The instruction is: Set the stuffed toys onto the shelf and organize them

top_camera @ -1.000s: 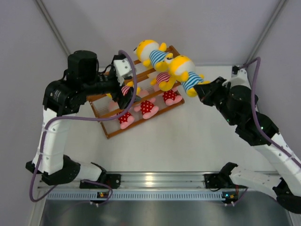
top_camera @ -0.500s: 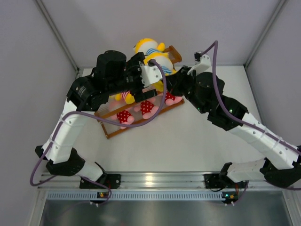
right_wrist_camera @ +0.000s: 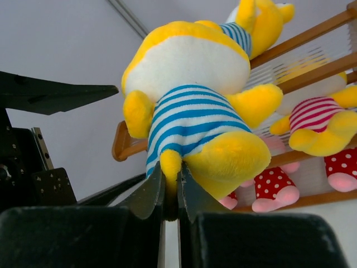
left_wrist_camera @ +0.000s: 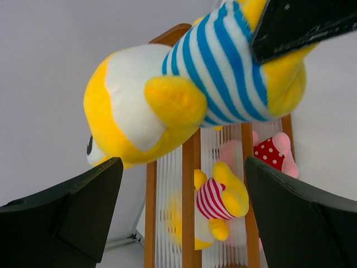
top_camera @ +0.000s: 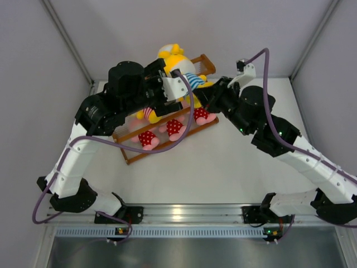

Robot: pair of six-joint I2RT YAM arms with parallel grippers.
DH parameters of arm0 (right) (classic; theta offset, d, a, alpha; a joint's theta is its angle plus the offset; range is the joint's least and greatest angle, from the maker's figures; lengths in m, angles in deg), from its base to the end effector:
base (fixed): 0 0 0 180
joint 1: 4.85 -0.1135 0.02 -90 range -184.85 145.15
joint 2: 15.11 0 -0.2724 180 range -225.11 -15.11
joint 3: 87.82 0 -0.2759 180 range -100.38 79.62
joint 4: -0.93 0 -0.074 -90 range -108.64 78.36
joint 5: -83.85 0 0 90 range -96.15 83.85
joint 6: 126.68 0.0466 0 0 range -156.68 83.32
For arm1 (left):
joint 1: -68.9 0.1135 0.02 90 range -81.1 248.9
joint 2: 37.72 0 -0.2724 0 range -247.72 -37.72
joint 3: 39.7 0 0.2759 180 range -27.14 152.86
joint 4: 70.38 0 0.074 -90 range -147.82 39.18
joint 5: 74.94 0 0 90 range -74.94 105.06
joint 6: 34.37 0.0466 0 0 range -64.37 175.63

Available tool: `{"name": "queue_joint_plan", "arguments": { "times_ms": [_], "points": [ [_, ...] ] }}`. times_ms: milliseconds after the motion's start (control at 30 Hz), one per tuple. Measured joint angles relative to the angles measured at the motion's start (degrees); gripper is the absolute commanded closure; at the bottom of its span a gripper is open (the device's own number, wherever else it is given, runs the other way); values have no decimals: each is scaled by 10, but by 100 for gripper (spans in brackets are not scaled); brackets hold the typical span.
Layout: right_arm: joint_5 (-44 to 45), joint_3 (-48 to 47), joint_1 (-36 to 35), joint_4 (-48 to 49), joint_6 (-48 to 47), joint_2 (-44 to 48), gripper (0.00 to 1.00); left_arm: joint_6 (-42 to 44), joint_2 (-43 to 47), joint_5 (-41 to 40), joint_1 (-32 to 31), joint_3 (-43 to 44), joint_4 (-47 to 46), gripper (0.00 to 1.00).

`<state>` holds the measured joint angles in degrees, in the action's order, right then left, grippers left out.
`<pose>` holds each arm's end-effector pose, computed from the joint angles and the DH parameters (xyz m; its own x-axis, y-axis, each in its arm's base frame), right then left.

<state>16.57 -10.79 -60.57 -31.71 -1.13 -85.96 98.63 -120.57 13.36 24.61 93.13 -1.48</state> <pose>0.1733 0.2223 0.5165 -0.3208 0.4815 -0.8156 -0.4402 0.6867 0.5785 0.1997 -0.1928 0.5560 0.2926 0.6669 -0.6853 0.6541 0.3832 0.6522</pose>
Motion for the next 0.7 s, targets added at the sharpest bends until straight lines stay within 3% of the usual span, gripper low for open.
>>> {"name": "queue_joint_plan", "arguments": {
  "times_ms": [233,700],
  "points": [
    [43,34,0,-8,0,61,100,-7,8,0,0,-5,-2,5],
    [71,42,0,-10,-7,67,100,-19,8,-36,0,-4,-2,5]
  ]
}}
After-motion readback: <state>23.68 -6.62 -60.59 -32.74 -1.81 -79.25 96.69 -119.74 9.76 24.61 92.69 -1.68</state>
